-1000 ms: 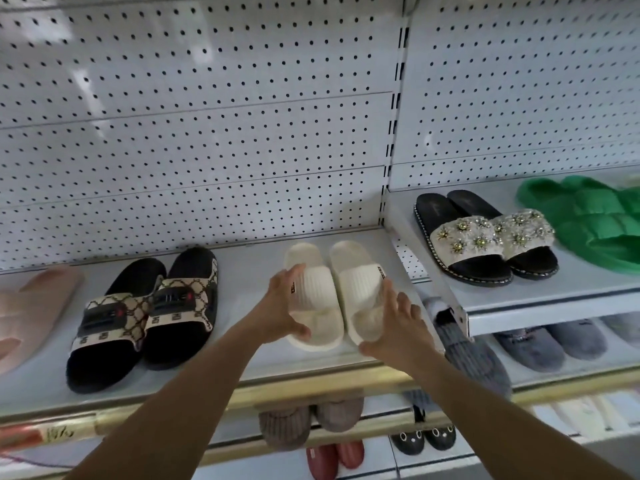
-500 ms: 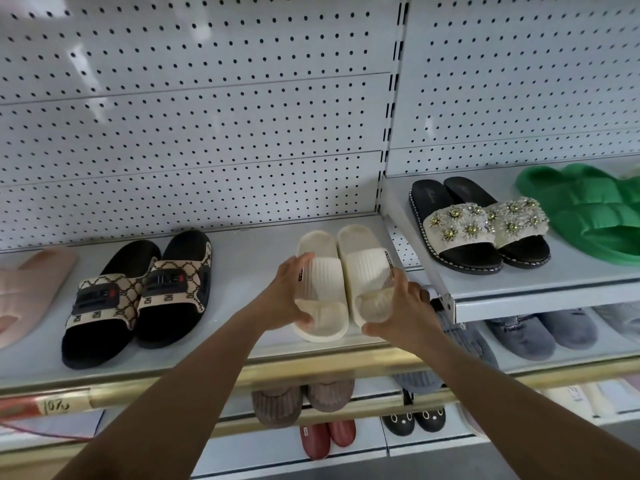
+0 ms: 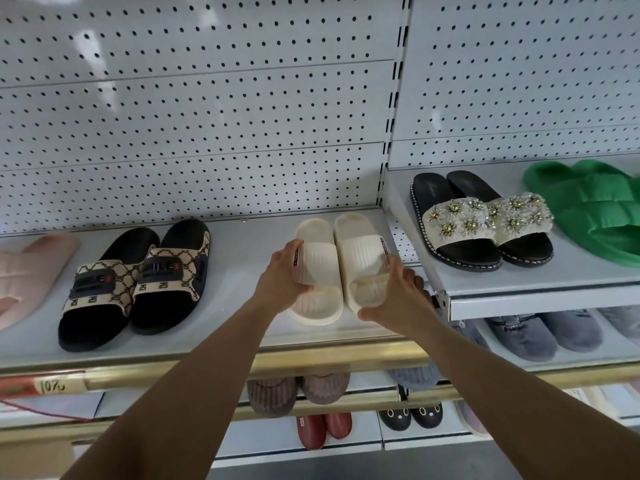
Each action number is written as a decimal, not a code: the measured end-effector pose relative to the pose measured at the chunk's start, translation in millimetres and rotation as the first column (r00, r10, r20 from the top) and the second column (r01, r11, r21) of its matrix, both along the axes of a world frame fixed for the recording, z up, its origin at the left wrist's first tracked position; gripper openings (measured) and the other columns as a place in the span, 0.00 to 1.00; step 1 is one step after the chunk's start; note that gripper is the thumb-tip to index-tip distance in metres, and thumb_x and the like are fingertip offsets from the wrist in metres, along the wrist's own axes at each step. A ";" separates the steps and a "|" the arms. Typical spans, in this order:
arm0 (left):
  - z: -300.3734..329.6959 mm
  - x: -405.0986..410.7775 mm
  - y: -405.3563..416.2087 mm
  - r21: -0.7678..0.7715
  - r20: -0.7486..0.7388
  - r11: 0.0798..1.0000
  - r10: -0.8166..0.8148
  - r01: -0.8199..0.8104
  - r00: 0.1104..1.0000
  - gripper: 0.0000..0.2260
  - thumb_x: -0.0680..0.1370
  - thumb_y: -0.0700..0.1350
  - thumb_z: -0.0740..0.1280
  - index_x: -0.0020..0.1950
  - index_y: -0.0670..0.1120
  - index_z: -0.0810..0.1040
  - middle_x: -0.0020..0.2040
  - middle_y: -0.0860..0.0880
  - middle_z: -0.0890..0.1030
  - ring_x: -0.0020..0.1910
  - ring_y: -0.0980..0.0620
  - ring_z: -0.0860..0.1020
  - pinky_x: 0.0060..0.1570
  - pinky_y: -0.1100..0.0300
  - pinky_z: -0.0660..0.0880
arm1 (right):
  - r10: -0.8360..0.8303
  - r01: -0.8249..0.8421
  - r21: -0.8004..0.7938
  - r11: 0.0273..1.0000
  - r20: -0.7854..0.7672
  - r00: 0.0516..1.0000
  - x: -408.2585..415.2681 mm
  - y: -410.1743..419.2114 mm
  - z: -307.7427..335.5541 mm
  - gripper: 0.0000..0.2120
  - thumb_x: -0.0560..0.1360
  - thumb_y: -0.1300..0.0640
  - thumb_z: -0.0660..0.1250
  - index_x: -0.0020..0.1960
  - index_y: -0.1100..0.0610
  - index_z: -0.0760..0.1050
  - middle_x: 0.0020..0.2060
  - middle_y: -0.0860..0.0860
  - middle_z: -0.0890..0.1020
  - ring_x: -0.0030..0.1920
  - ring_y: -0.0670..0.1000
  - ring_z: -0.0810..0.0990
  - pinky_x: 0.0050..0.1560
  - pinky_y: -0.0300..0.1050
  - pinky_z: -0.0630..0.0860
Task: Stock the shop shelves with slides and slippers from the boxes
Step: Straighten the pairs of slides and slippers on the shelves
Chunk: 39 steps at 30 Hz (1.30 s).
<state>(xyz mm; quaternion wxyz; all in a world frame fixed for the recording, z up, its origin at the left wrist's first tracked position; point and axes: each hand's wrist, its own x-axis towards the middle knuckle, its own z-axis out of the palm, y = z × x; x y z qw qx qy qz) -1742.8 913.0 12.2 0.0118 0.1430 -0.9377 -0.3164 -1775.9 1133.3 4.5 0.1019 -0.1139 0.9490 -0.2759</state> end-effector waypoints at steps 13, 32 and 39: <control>4.9 0.2 1.3 0.104 0.021 0.994 0.020 -0.023 1.000 0.43 0.69 0.43 0.77 0.77 0.52 0.55 0.71 0.43 0.65 0.66 0.42 0.69 0.61 0.47 0.71 | 0.044 -0.044 -0.038 0.998 -0.004 0.999 -1.7 5.7 -0.1 0.46 0.57 0.46 0.79 0.64 0.45 0.52 0.59 0.52 0.66 0.59 0.56 0.67 0.61 0.58 0.71; 36.2 94.0 -85.6 0.208 -0.321 0.976 0.125 -0.059 0.939 0.28 0.75 0.45 0.73 0.73 0.48 0.66 0.69 0.47 0.72 0.67 0.52 0.70 0.67 0.55 0.68 | 0.187 -0.334 -0.325 0.885 -0.409 0.893 68.2 -113.2 33.0 0.22 0.75 0.60 0.66 0.68 0.54 0.69 0.61 0.50 0.73 0.57 0.49 0.73 0.54 0.49 0.75; 36.5 155.0 -217.0 0.018 -0.279 0.978 0.205 -0.208 0.938 0.31 0.72 0.44 0.74 0.73 0.50 0.66 0.67 0.47 0.71 0.66 0.47 0.69 0.66 0.51 0.67 | 0.275 -0.304 -0.282 0.910 -0.137 0.951 101.4 -226.6 22.6 0.29 0.76 0.56 0.67 0.73 0.52 0.60 0.65 0.54 0.68 0.59 0.53 0.74 0.60 0.54 0.74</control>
